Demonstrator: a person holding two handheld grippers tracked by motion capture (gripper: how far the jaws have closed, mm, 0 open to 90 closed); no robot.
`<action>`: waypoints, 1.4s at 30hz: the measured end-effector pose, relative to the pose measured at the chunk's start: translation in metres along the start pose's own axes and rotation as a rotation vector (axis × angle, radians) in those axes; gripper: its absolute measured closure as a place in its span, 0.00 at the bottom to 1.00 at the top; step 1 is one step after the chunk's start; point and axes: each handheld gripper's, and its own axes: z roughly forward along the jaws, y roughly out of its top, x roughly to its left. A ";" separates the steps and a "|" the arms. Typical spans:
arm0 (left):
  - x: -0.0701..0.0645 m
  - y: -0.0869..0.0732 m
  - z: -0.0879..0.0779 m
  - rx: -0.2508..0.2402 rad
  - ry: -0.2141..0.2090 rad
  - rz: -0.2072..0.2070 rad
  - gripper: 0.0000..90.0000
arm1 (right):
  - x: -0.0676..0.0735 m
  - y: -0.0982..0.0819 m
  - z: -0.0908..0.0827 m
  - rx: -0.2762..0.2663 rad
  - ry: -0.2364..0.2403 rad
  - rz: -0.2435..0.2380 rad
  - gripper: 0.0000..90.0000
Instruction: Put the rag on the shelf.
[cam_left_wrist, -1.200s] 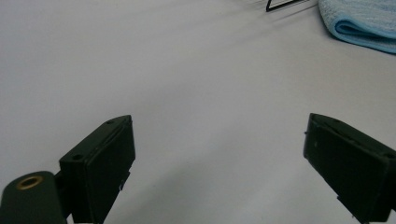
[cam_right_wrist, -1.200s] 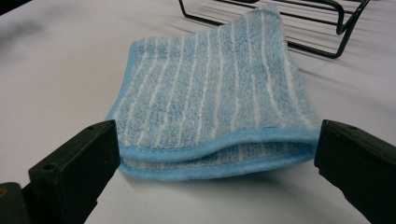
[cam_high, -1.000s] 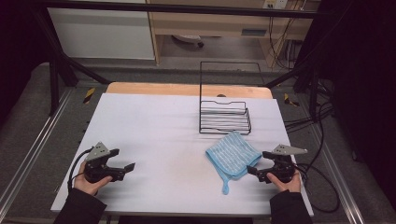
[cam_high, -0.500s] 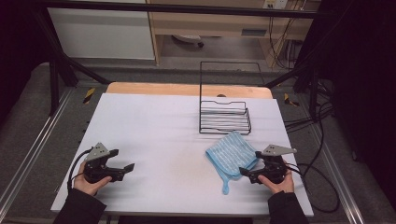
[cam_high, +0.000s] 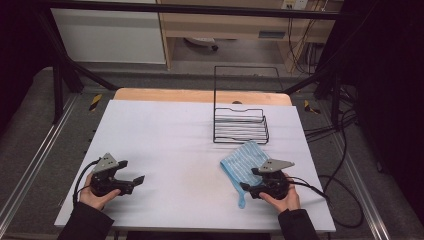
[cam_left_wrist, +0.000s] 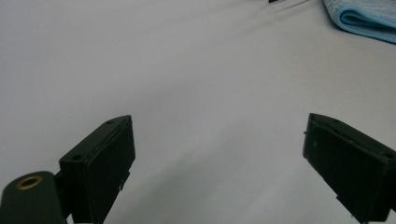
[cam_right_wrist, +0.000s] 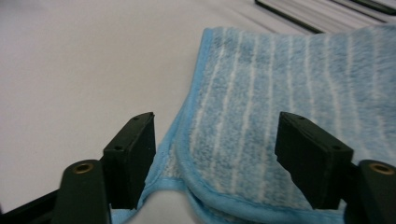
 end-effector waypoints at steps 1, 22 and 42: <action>0.000 0.000 0.000 -0.002 -0.001 0.000 0.10 | 0.002 -0.001 0.006 0.024 -0.012 -0.014 0.45; 0.000 0.000 0.001 0.011 -0.007 -0.001 0.11 | 0.006 0.003 0.004 0.060 -0.101 -0.062 0.89; 0.000 0.000 0.002 0.015 -0.009 -0.006 0.12 | 0.010 -0.003 0.020 0.071 -0.136 -0.125 0.77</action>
